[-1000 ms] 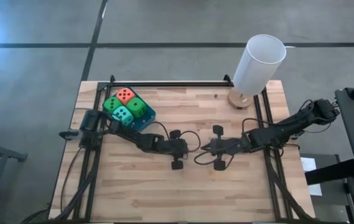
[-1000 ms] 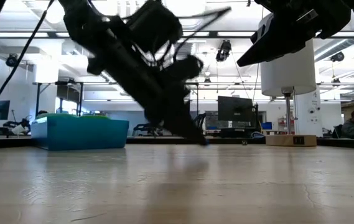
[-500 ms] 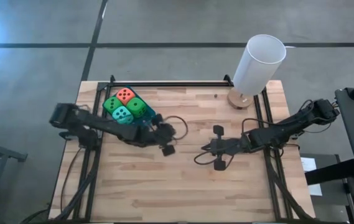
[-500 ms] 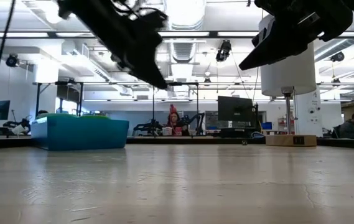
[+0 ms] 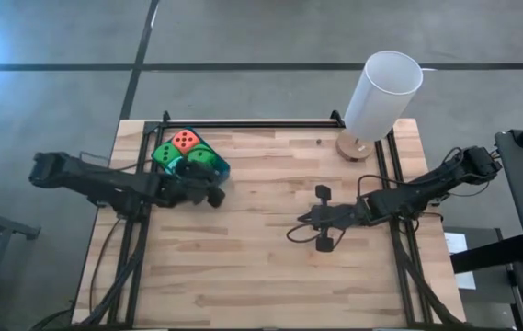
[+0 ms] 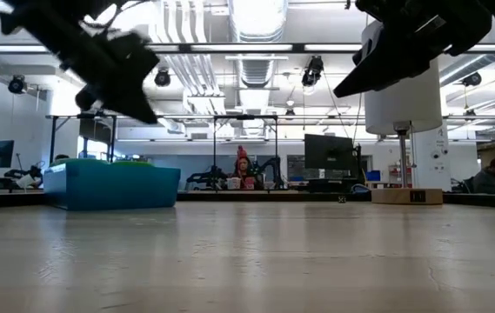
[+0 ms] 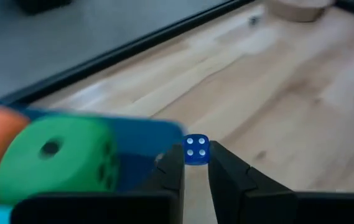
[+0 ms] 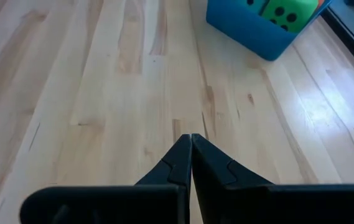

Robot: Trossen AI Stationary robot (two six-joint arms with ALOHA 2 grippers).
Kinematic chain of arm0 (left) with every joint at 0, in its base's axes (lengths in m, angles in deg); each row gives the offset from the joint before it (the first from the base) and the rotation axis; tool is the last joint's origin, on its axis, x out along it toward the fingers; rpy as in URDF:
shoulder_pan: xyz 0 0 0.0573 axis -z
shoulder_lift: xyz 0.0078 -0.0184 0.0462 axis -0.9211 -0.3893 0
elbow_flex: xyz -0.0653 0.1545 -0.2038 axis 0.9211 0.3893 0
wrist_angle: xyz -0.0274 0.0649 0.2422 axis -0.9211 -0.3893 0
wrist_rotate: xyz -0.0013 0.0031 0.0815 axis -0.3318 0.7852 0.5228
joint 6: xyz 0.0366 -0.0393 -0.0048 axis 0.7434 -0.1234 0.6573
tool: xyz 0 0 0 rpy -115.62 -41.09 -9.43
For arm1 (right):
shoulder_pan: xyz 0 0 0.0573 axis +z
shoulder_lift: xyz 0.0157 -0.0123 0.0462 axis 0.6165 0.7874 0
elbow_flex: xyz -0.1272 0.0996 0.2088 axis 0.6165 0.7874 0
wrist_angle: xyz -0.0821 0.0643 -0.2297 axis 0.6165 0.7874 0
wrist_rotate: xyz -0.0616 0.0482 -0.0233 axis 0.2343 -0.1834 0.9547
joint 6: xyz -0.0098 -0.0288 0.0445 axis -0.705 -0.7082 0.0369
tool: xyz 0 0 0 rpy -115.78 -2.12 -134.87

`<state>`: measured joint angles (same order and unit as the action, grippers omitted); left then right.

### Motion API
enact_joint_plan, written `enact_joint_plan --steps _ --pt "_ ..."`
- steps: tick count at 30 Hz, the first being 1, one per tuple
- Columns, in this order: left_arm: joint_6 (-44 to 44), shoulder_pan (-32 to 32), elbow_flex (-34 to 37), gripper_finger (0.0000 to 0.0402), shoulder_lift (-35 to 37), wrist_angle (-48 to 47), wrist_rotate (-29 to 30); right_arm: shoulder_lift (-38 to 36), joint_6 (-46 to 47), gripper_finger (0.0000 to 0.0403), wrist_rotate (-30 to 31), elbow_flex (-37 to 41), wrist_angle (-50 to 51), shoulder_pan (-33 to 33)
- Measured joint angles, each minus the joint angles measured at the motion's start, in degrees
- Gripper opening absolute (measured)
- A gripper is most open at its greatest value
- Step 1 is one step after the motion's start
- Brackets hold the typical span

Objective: Pick & Place Dice
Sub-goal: Put the small blue dice into the blue bin

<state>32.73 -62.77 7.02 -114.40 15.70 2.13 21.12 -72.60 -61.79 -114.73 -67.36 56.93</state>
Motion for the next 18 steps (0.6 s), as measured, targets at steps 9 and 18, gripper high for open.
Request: enact_joint_plan --steps 9,18 --pt "-8.33 -5.88 6.07 0.0049 2.7 -0.46 -1.02 0.0 -0.17 0.0008 0.07 0.0 -0.81 -0.02" --pt "-11.07 -8.18 6.73 0.0056 2.25 -3.01 -1.19 0.0 -0.44 0.0008 0.07 0.0 -0.81 -0.02"
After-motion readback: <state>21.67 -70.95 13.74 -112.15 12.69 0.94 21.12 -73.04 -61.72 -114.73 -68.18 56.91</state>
